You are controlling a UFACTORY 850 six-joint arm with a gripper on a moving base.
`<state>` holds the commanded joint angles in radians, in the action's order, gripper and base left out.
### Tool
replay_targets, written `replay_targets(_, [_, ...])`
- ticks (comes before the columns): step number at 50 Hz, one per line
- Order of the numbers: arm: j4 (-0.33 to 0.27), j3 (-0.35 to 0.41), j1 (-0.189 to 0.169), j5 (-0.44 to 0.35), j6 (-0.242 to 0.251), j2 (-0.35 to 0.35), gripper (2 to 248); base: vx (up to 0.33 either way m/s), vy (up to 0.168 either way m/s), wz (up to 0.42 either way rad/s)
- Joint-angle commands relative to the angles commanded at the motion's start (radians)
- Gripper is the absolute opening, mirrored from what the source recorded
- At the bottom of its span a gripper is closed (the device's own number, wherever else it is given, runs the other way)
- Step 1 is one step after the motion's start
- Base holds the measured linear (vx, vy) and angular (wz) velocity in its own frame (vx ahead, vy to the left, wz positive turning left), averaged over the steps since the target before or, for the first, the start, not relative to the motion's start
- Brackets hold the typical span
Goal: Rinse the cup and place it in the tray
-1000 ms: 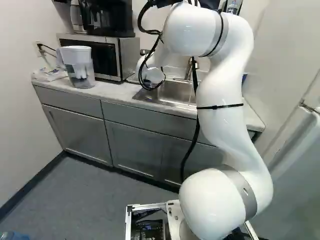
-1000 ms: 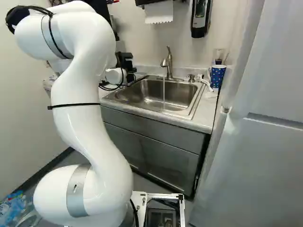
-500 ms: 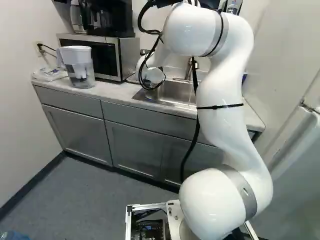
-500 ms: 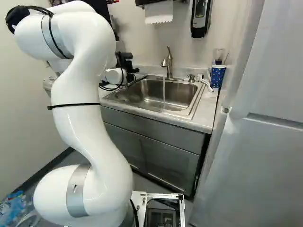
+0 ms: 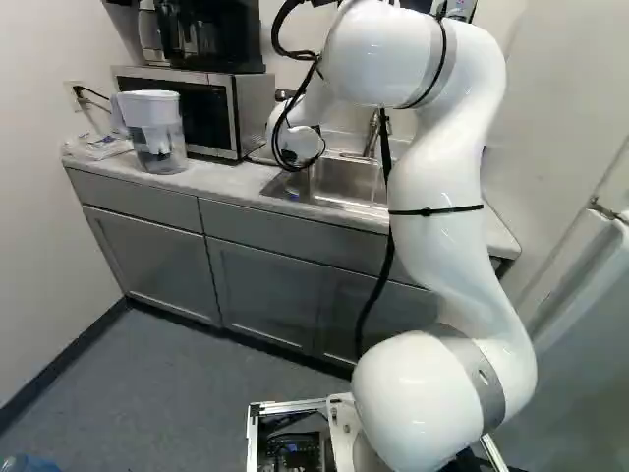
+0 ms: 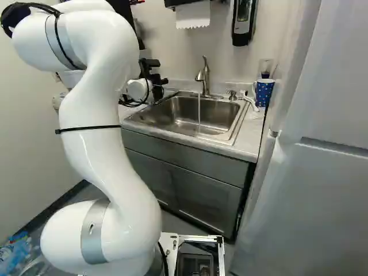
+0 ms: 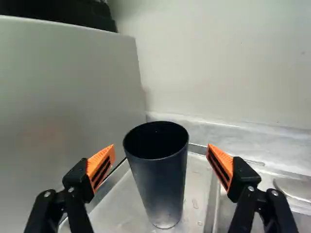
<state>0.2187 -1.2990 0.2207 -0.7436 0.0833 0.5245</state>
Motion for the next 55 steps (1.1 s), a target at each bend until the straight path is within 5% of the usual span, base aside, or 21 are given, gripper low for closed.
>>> replay_targets(55, [0.000, -0.048, 0.002, 0.063, 0.000, -0.056, 247, 0.000, 0.000, 0.000])
